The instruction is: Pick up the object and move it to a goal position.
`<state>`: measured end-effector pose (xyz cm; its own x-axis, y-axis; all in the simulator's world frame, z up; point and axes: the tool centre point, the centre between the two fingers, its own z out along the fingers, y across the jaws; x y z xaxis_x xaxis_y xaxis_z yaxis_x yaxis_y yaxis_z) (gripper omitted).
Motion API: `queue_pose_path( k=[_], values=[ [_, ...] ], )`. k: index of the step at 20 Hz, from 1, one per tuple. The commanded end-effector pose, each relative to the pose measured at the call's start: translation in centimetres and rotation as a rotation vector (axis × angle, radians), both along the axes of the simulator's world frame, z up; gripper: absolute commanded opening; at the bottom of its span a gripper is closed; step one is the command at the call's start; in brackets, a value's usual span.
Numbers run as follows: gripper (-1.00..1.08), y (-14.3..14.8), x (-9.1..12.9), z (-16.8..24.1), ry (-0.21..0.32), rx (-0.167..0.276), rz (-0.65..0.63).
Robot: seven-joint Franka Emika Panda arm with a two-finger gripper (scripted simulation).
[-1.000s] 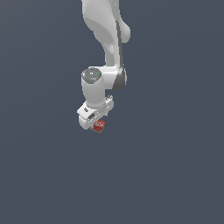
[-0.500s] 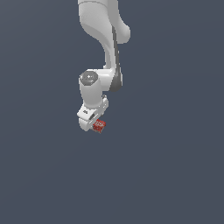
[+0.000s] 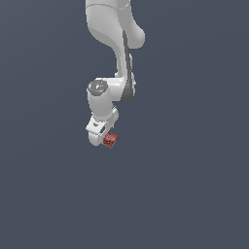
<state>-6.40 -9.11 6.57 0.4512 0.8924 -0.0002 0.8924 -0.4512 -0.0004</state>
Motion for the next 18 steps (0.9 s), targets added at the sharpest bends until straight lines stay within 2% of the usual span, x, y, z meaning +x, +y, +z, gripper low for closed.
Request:
queue_pose_path(
  k=[1,18],
  values=[
    [1.0,0.0,0.0,0.0,0.0,0.0,0.0],
    [1.0,0.0,-0.1,-5.0,0.0,0.0,0.005]
  ],
)
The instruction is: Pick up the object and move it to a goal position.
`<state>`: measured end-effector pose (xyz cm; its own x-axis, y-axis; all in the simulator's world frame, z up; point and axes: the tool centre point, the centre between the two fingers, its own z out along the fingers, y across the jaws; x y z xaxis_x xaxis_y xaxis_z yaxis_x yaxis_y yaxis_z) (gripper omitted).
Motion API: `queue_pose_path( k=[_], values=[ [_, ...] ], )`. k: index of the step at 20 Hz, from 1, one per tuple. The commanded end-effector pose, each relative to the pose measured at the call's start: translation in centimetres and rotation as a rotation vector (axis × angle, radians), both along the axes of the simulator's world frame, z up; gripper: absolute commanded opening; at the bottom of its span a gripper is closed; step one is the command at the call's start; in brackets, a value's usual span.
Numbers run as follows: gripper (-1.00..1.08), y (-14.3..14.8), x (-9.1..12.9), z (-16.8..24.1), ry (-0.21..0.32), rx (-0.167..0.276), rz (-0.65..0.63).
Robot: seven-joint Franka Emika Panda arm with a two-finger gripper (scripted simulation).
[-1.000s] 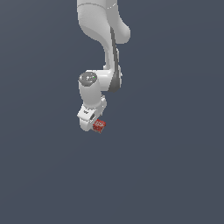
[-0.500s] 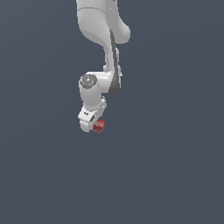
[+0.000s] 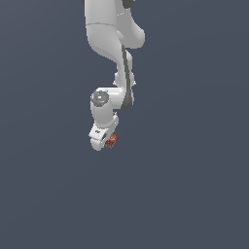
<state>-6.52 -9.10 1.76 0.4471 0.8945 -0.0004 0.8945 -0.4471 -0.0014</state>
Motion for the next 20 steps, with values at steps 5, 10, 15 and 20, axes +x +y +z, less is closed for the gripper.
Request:
queue_pose_path(
  k=[5,10,15,20],
  values=[
    [-1.0,0.0,0.1,-0.2,-0.001,0.0,0.0],
    [-1.0,0.0,0.1,-0.2,-0.001,0.0,0.0],
    [-1.0,-0.1,0.1,0.1,-0.003,-0.001,0.0],
    [-1.0,-0.3,0.2,1.6,-0.003,-0.001,0.0]
  ],
)
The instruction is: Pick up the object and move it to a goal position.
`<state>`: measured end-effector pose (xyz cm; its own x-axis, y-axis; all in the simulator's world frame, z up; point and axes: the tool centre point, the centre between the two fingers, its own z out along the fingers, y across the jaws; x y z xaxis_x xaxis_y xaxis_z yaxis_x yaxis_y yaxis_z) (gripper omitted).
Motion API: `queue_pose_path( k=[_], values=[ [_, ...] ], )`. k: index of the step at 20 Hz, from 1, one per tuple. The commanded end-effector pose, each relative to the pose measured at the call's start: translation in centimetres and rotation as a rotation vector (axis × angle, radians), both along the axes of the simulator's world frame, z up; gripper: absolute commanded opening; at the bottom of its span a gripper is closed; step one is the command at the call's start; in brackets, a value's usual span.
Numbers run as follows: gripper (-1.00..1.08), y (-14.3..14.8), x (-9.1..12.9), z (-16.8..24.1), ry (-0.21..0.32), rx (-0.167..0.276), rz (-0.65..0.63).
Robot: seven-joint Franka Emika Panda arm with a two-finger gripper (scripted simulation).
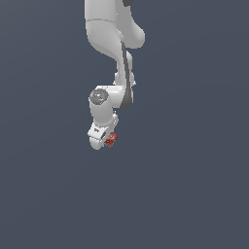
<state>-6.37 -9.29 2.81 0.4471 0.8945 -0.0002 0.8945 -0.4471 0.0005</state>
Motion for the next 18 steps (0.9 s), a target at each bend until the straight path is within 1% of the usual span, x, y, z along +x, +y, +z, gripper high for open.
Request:
queue_pose_path(
  k=[1,8,18],
  values=[
    [-1.0,-0.1,0.1,1.0,-0.001,-0.001,0.0],
    [-1.0,-0.7,0.4,6.0,-0.001,-0.001,0.001],
    [-1.0,-1.9,1.1,16.5,0.0,0.002,0.003]
  ],
)
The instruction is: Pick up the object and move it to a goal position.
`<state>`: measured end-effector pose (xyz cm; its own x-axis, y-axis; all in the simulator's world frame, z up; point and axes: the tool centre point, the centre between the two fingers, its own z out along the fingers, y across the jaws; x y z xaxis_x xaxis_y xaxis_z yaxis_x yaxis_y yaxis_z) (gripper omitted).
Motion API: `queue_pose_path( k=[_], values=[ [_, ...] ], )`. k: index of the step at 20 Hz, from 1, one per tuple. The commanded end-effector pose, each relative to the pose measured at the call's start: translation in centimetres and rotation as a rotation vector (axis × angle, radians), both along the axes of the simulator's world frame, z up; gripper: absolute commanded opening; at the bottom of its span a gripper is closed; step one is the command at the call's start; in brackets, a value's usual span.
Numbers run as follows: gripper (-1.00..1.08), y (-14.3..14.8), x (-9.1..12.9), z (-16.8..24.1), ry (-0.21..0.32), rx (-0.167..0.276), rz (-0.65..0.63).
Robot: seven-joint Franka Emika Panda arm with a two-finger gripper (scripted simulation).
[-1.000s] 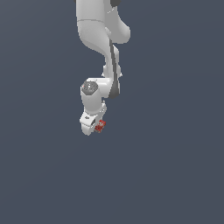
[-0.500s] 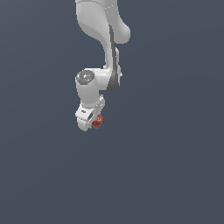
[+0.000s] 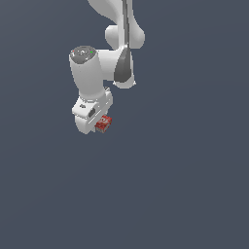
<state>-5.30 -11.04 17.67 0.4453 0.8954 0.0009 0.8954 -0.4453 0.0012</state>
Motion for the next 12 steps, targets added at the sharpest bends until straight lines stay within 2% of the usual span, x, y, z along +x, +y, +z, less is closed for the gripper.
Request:
queue_pose_path(
  k=[1,12],
  values=[
    [-1.0,-0.3,0.1,2.8,0.001,0.001,0.001],
    [-1.0,-1.7,1.1,14.3,0.0,0.002,0.001]
  ],
)
